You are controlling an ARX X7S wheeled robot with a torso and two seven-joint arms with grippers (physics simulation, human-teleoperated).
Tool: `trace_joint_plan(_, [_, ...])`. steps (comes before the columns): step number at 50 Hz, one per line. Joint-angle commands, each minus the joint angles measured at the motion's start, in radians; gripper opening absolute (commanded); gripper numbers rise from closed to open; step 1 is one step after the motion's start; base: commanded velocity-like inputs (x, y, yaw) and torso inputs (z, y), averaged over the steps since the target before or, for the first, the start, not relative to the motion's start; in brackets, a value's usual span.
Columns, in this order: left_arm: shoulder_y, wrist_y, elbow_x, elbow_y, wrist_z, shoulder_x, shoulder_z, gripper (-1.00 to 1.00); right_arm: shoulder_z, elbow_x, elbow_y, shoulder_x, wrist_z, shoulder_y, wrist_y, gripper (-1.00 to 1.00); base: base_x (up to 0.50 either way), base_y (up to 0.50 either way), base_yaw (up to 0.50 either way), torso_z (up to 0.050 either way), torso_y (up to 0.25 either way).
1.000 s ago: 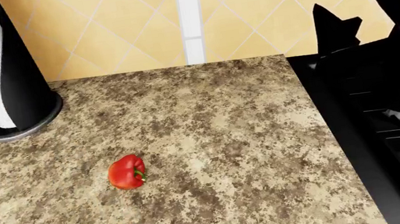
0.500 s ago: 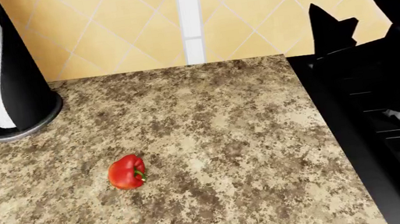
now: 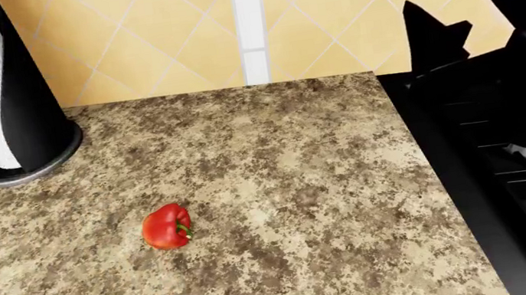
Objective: Pick the pickle, bell pepper from the counter and place them in the cabinet. Then close the cabinet.
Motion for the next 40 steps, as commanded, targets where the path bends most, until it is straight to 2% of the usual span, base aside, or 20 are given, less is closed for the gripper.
trace_joint_plan(1, [-0.013,0.088,0.321,-0.252,0.294,0.067,0.161,-1.00,-0.005,-0.005,0.009,0.004,-0.005,0.003,-0.016,1.00,0.00,0.00,0.00,0.000,0.000])
trace_joint_plan(5, [-0.029,0.152,0.441,-0.399,0.416,0.114,0.209,-1.00,-0.005,-0.003,0.009,0.007,-0.004,0.003,-0.019,1.00,0.00,0.00,0.00,0.000,0.000])
trace_joint_plan(9, [-0.032,0.161,0.683,-0.508,0.580,0.183,0.147,-1.00,-0.004,-0.007,0.010,0.012,-0.010,-0.001,-0.026,1.00,0.00,0.00,0.00,0.000,0.000])
trace_joint_plan(14, [-0.032,0.239,1.210,-0.640,0.911,0.328,-0.058,-1.00,-0.011,-0.009,0.011,0.012,-0.008,0.002,-0.028,1.00,0.00,0.00,0.00,0.000,0.000])
trace_joint_plan(16, [-0.032,0.282,1.451,-0.715,1.032,0.400,-0.192,-1.00,-0.017,-0.009,0.012,0.010,-0.005,0.006,-0.028,1.00,0.00,0.00,0.00,0.000,0.000])
trace_joint_plan(19, [-0.032,0.316,1.686,-0.794,1.102,0.460,-0.324,-1.00,-0.021,-0.009,0.011,0.009,-0.005,0.006,-0.031,1.00,0.00,0.00,0.00,0.000,0.000])
trace_joint_plan(22, [-0.032,0.301,1.745,-0.849,1.068,0.466,-0.356,-1.00,-0.020,-0.010,0.011,0.011,-0.007,0.002,-0.035,1.00,0.00,0.00,0.00,0.000,0.000])
trace_joint_plan(31, [-0.032,0.213,1.755,-0.949,0.984,0.452,-0.351,-1.00,-0.018,0.012,0.011,0.015,0.011,0.007,-0.032,1.00,0.00,0.00,0.00,0.000,0.000])
trace_joint_plan(40, [-0.032,0.130,1.726,-0.955,0.950,0.443,-0.354,-1.00,-0.024,0.001,0.013,0.018,0.001,-0.002,-0.045,1.00,0.00,0.00,0.00,0.000,0.000])
